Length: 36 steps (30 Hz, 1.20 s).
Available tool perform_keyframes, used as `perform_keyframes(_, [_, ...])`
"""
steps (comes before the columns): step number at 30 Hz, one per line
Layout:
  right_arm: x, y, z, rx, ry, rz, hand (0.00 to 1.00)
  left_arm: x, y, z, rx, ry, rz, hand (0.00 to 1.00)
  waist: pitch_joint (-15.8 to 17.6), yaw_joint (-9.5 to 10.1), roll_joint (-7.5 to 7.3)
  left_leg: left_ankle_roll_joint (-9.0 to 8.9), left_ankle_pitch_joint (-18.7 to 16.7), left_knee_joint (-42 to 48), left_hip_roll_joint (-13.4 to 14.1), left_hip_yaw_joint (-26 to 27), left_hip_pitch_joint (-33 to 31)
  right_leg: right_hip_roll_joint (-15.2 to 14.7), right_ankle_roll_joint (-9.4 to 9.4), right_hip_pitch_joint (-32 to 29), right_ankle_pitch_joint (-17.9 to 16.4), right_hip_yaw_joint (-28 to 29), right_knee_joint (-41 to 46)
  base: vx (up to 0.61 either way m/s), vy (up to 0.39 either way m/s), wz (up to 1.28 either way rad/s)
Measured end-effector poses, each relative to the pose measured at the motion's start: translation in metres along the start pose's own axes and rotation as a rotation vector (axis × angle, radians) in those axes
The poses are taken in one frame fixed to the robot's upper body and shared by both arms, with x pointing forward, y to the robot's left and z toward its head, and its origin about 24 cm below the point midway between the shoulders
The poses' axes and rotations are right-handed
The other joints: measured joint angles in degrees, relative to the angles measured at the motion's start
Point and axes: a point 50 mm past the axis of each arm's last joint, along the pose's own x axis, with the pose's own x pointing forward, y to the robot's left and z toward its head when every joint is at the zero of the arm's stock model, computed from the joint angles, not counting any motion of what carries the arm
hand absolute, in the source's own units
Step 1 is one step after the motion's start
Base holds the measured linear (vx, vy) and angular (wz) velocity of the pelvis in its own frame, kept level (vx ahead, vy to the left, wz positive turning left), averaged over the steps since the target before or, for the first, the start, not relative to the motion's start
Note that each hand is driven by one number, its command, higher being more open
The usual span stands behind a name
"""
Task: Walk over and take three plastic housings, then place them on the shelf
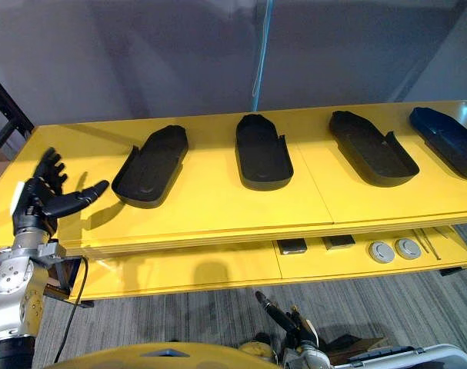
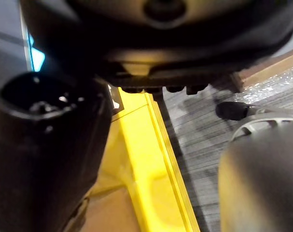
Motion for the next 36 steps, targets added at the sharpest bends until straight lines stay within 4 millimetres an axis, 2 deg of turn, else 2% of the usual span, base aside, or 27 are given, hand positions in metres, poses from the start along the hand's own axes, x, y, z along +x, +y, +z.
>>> perform_keyframes(10, [0.0, -0.011, 0.002, 0.042, 0.004, -0.041, 1.0, -0.001, -0.016, -0.007, -0.152, 0.077, -0.289, 1.0, -0.8, -0.22, 0.13, -0.02, 1.1, -2.0, -0.4, -0.1, 0.1, 0.2, 0.66, -0.7, 0.4, -0.2, 0.0, 0.0, 0.01, 0.02])
perform_keyframes(20, [0.003, -0.012, 0.007, 0.068, 0.007, -0.05, 1.0, 0.002, -0.014, -0.013, -0.213, 0.127, -0.316, 1.0, -1.0, -1.35, 0.26, -0.01, 1.2, -2.6, -0.6, 0.8, 1.0, 0.1, 0.84, -0.7, 0.6, 0.5, 0.0, 0.0, 0.008, -0.05])
perform_keyframes(29, [0.002, -0.016, 0.002, 0.093, 0.041, -0.071, 1.0, 0.008, -0.026, -0.015, -0.248, 0.146, -0.383, 1.0, -1.1, -1.57, 0.34, -0.02, 1.2, -2.7, -0.6, 1.1, 1.0, 0.1, 0.84, -0.8, 0.6, 0.5, 0.0, 0.0, 0.0, -0.01])
perform_keyframes(36, [0.003, -0.015, 0.002, 0.094, 0.041, -0.07, 1.0, 0.007, -0.037, -0.017, -0.354, 0.157, -0.448, 1.0, -1.0, -1.57, 0.36, -0.02, 1.2, -2.9, -0.6, 1.1, 1.1, 0.1, 0.86, -0.8, 0.6, 0.5, 0.0, 0.0, 0.0, 0.0])
